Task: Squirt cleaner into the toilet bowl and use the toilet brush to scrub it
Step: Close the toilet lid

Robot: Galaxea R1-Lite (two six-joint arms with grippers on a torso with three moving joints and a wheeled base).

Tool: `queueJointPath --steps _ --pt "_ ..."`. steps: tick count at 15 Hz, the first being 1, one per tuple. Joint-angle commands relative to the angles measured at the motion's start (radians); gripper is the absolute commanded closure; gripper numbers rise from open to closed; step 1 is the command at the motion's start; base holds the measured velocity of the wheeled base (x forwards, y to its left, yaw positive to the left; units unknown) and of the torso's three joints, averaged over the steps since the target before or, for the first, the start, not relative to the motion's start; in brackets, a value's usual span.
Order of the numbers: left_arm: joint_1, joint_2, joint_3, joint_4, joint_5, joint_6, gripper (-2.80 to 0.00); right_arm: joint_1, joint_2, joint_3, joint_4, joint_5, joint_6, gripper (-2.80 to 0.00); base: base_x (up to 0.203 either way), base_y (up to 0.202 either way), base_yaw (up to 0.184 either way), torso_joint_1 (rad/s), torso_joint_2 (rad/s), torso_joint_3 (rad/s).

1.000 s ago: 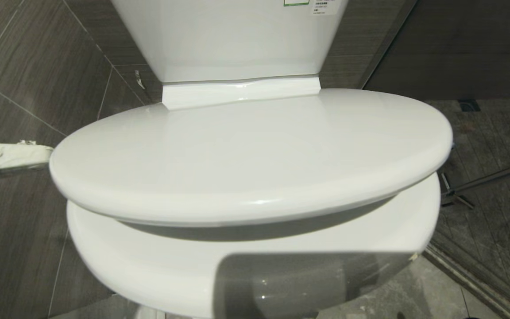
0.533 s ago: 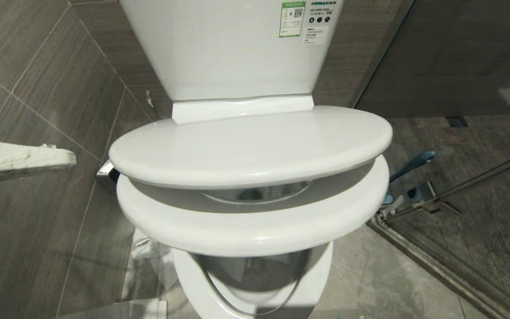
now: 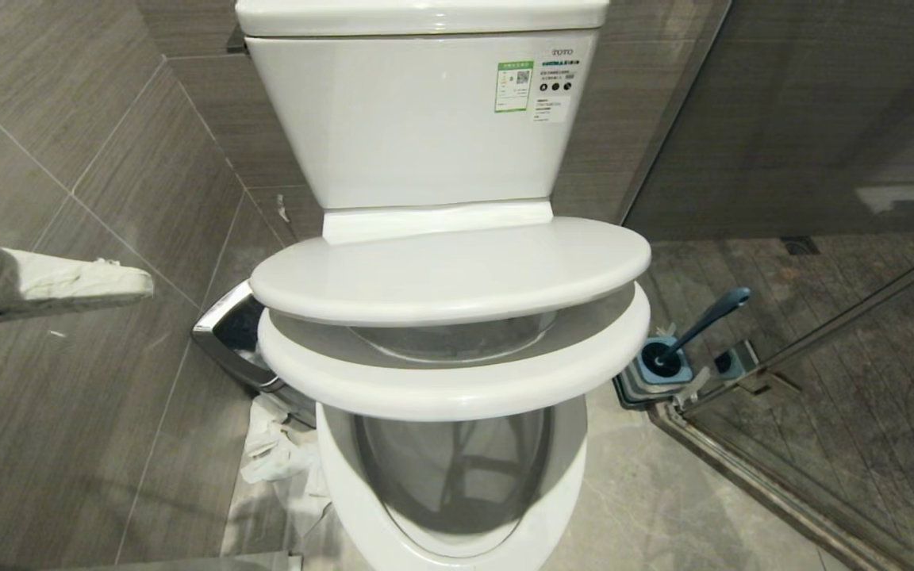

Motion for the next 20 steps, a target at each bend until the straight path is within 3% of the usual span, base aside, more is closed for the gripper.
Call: queueJointPath --steps 1,4,7,9,11,14,17,20 --pt "-0.017 0.042 -0.038 0.037 0.008 0.001 0.00 0.000 0.001 0.000 0.000 0.000 0.000 0.00 0.000 0.000 0.000 0.006 0.00 0.036" --pt "-0.068 0.161 -0.189 0.110 0.056 0.033 0.00 0.000 0.001 0.000 0.000 0.000 0.000 0.00 0.000 0.000 0.000 0.000 0.00 0.000" --pt "-0.170 0.348 -0.395 0.109 0.125 0.107 0.00 0.000 0.001 0.000 0.000 0.000 0.000 0.00 0.000 0.000 0.000 0.000 0.00 0.000" --pt "-0.224 0.460 -0.470 0.082 0.147 0.134 0.00 0.000 0.001 0.000 0.000 0.000 0.000 0.00 0.000 0.000 0.000 0.000 0.00 0.000" --pt "-0.254 0.550 -0.478 0.076 0.156 0.142 0.00 0.000 0.001 0.000 0.000 0.000 0.000 0.00 0.000 0.000 0.000 0.000 0.00 0.000" --pt "-0.265 0.635 -0.383 0.121 0.143 0.134 0.00 0.000 0.001 0.000 0.000 0.000 0.000 0.00 0.000 0.000 0.000 0.000 0.00 0.000" --pt "-0.250 0.680 -0.277 0.137 0.056 0.050 0.00 0.000 0.001 0.000 0.000 0.000 0.000 0.00 0.000 0.000 0.000 0.000 0.00 0.000" --pt "-0.246 0.742 -0.218 0.120 0.026 0.002 0.00 0.000 0.001 0.000 0.000 0.000 0.000 0.00 0.000 0.000 0.000 0.000 0.00 0.000"
